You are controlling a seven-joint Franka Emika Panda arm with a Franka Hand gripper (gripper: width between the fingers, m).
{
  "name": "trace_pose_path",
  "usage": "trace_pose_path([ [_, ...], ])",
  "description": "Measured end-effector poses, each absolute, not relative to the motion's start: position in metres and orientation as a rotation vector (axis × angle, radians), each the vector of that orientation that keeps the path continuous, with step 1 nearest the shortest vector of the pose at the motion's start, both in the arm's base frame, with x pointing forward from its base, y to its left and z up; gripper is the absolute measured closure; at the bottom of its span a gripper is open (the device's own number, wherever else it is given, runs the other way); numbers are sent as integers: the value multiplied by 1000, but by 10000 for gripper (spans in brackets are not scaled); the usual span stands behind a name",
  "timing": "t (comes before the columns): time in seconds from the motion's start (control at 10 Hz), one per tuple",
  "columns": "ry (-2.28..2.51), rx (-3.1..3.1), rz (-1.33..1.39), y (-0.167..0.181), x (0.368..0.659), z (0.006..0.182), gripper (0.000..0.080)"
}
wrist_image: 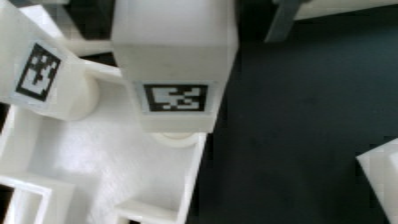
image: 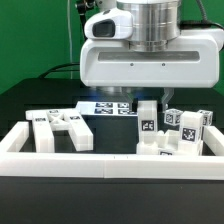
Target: Assemble chair
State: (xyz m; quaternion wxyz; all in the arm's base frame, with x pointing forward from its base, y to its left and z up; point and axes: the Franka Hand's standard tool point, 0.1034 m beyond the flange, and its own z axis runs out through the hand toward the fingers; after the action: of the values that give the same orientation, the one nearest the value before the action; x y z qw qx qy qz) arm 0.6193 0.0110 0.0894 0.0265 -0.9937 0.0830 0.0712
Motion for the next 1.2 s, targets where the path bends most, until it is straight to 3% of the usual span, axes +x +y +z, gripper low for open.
trace_pose_path([
  [0.2, 254, -3074, 186, 10, 620, 89, 508],
  [1.2, 1491, -2753, 175, 13, 623, 89, 508],
])
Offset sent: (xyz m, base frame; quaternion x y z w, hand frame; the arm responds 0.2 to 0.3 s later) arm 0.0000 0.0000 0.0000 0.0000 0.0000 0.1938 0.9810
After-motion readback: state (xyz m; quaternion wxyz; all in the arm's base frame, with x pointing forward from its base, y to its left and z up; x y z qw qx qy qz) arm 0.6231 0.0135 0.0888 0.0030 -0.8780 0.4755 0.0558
